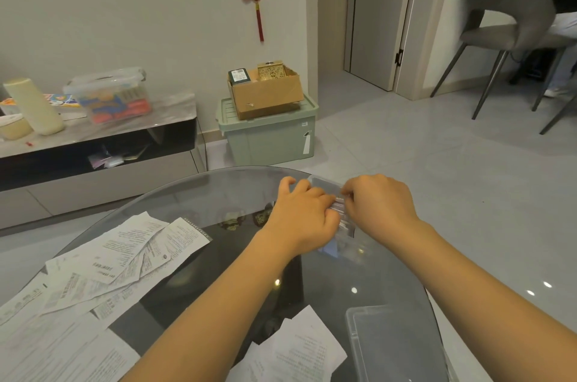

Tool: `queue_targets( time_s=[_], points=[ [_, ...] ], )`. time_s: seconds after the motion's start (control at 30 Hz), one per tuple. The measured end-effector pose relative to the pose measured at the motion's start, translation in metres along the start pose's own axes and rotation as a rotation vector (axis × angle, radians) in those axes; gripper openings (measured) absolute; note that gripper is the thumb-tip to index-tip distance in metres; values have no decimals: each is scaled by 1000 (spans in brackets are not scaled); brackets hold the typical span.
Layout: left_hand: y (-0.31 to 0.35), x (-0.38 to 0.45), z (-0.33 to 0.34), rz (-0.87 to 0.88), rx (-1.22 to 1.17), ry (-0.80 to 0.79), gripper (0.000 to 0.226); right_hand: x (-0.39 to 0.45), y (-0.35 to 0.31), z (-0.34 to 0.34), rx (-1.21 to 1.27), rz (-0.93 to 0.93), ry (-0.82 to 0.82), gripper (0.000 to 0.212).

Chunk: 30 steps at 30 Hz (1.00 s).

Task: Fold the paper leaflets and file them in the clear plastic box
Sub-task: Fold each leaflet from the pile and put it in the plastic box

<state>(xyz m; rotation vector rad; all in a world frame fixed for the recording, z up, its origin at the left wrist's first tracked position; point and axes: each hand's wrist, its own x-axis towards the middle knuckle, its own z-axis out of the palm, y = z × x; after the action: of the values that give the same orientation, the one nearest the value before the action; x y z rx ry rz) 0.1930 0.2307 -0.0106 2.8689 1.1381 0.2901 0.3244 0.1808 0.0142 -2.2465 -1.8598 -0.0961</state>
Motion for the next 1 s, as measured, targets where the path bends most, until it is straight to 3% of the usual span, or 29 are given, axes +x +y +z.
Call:
queue_targets(
  time_s=[0.17,0.33,0.47,0.6,0.77,0.87,1.0],
  points=[
    [9,-20,-20,-77,-64,84,64,-20,4,-18,170,-22,99,32],
    [28,-76,-39,-138,-88,68,61,-56,-4,-25,335,-97,15,29],
    [46,-131,-46,-219,-93,-26,43,-85,-19,-29,367,-197,-123,27],
    [59,-177,-45,-293,-107,-98,43,-113,-28,-27,358,-283,-250,26],
    [60,-220,-36,-386,-171,-313,53,-142,-44,-16,334,-418,-357,26],
    [53,-236,-33,-350,-160,-458,60,-155,-51,-8,317,-505,-449,29],
    [42,-254,-31,-336,-204,-504,68,-166,-57,-1,238,-585,-538,41]
  ],
)
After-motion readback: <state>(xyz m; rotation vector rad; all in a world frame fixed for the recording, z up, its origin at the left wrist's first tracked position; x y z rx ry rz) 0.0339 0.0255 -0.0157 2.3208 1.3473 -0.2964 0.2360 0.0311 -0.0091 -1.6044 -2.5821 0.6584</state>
